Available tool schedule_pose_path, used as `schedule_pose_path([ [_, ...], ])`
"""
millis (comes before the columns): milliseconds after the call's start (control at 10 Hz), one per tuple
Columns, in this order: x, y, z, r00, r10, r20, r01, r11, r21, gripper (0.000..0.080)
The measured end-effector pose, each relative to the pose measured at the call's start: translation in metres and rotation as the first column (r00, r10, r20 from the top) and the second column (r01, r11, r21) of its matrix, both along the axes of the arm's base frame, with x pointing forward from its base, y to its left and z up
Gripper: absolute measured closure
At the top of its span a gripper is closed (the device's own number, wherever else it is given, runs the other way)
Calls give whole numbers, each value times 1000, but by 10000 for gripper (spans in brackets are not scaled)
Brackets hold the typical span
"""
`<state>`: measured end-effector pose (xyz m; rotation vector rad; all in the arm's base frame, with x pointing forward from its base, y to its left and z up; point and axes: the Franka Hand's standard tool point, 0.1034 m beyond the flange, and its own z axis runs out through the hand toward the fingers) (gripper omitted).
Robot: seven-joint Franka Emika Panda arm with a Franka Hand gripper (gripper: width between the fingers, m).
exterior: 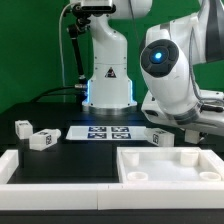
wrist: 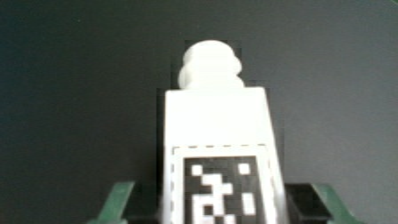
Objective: Assemble square table
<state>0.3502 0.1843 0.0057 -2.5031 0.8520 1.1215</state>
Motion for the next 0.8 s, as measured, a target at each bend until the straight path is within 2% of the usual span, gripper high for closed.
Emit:
schedule_pose_path([
  [200,1,-2,3,1000,15,-5,-15,1000,3,514],
  [400,36,-22,51,997,52,53,-54,998,23,514],
  [500,38,-25,62,998,37,47,-38,999,23,514],
  [600,28,-23,60,1000,10,15,-10,1000,16,514],
  [700,30,-23,58,1000,11,25,-11,1000,12,514],
  [800,40,-26,55,995,13,95,-11,1000,-24,514],
])
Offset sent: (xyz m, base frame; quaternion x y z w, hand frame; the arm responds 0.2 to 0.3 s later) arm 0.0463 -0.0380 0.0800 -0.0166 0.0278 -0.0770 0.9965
